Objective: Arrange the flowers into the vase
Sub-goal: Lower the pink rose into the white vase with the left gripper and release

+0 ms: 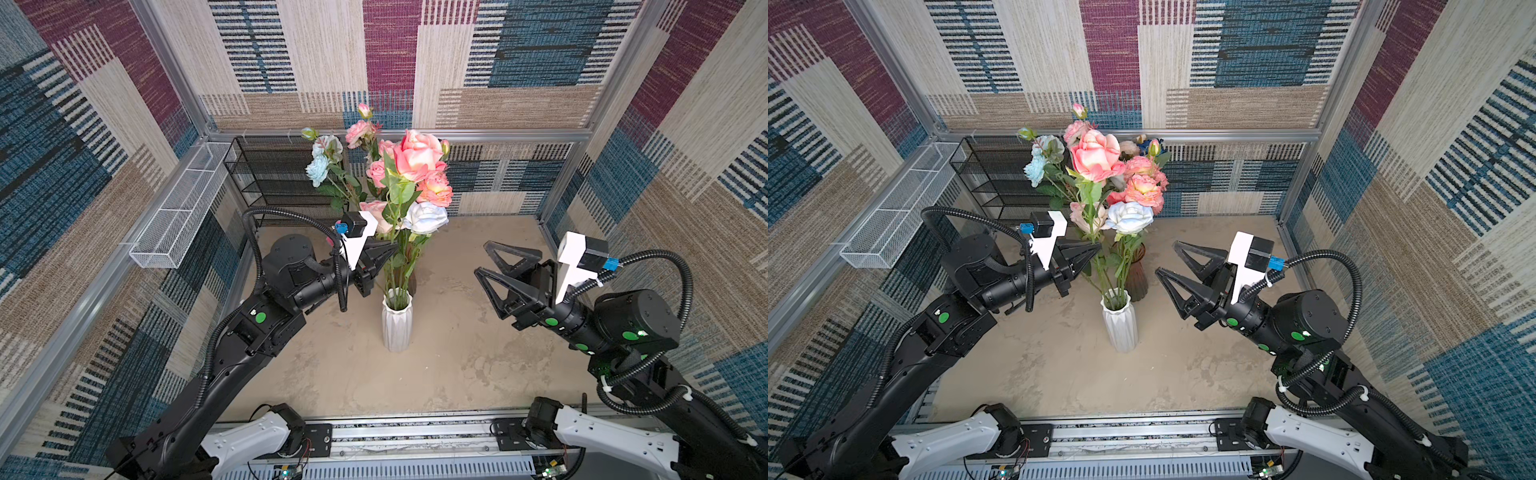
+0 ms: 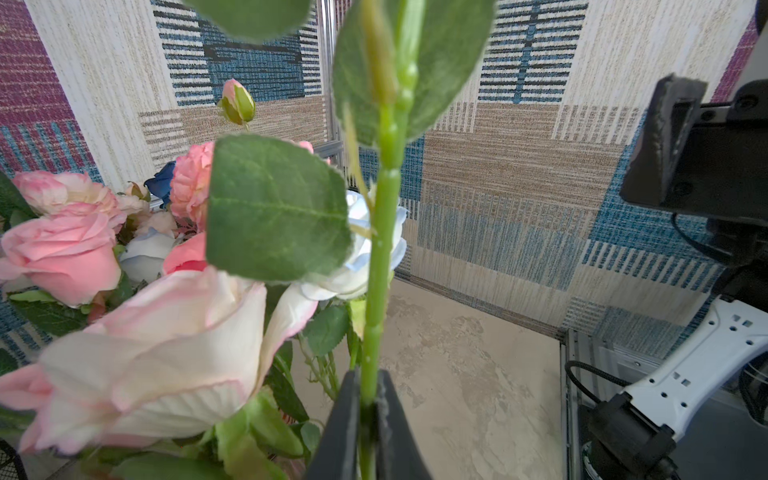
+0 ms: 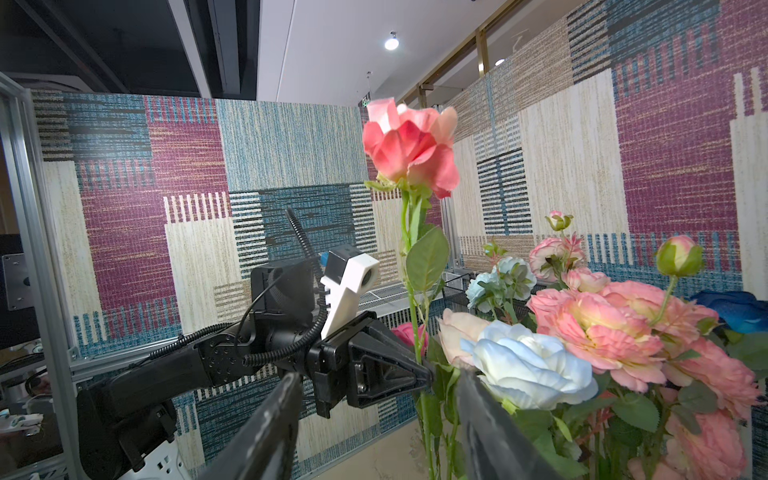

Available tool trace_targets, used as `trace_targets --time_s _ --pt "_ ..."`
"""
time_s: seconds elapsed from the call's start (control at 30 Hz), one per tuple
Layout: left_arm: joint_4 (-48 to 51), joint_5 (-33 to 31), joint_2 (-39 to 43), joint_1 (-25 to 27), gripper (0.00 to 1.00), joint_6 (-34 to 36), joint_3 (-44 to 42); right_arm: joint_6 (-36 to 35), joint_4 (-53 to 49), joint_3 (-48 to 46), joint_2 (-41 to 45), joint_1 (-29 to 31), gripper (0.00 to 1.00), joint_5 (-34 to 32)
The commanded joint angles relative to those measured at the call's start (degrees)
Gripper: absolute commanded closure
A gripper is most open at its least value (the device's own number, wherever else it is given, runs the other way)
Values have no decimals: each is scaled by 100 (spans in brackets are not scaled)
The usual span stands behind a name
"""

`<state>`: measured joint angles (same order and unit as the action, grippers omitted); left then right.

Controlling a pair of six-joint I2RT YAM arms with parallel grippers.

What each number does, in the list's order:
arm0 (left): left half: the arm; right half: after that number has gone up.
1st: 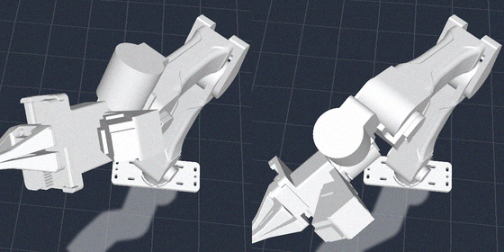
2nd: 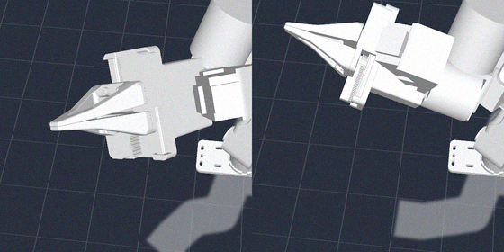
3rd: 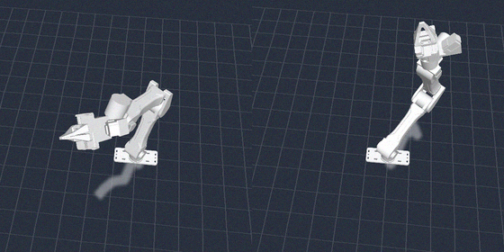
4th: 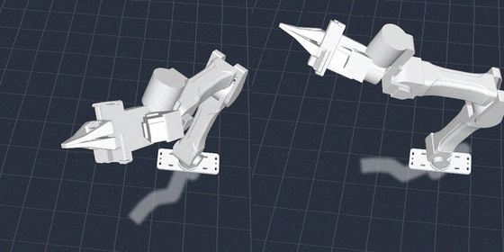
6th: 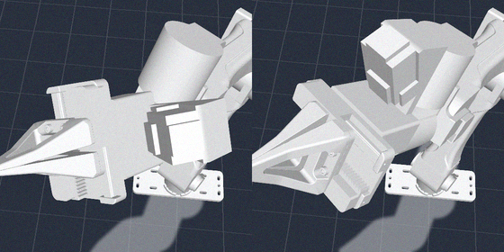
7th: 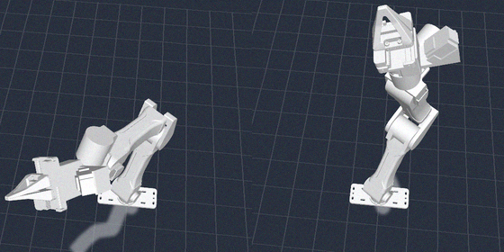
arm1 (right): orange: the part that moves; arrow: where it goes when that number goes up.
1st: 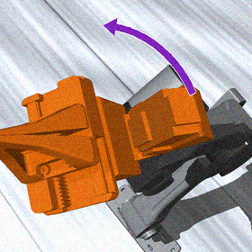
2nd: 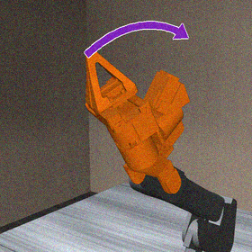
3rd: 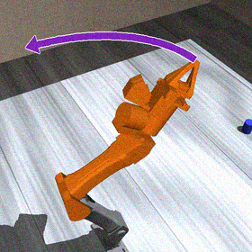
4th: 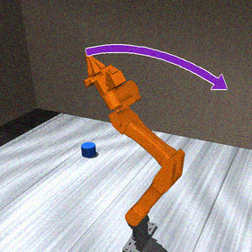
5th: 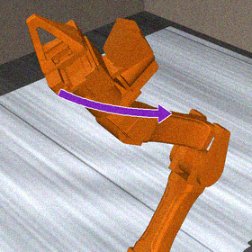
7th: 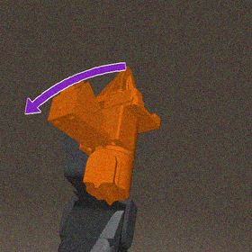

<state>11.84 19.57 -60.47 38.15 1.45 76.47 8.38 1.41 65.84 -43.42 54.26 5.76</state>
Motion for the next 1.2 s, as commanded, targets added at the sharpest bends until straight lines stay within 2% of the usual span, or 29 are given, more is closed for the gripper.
trace_targets --time_s 0.0,0.1,0.3,0.43,0.67,0.7,0.73,0.77,0.9,0.97,1.17 --pt "-96 -76 51 -2 54 -286 -25 67 34 7 1 -2 37 -40" --pt "-102 -106 83 -1 45 -295 -20 69 1 -1 -7 5 36 -58" --pt "-133 -103 174 -1 38 -441 0 96 -100 0 -17 5 33 -164" --pt "-228 64 342 -1 28 -714 34 119 -163 -27 -16 1 30 -232" --pt "-615 93 917 4 16 -1138 -196 206 -162 -445 159 0 26 -784" --pt "-664 46 1040 8 5 -1187 -280 226 -171 -508 191 0 25 -896" --pt "-682 -6 1150 5 2 -1212 -343 262 -185 -571 224 6 25 -1031" --pt "-716 -83 1305 7 1 -1226 -451 301 -178 -675 278 3 23 -1184" --pt "-1027 -847 2154 3 1 -1329 -1257 503 -87 -1227 592 3 2 -1928" --pt "-1158 -1482 2676 6 0 -1379 -1742 608 -10 -1555 783 -2 0 -2246" --pt "-838 -2742 3779 1 0 -1607 -2454 706 -35 -2126 1018 1 0 -2663"
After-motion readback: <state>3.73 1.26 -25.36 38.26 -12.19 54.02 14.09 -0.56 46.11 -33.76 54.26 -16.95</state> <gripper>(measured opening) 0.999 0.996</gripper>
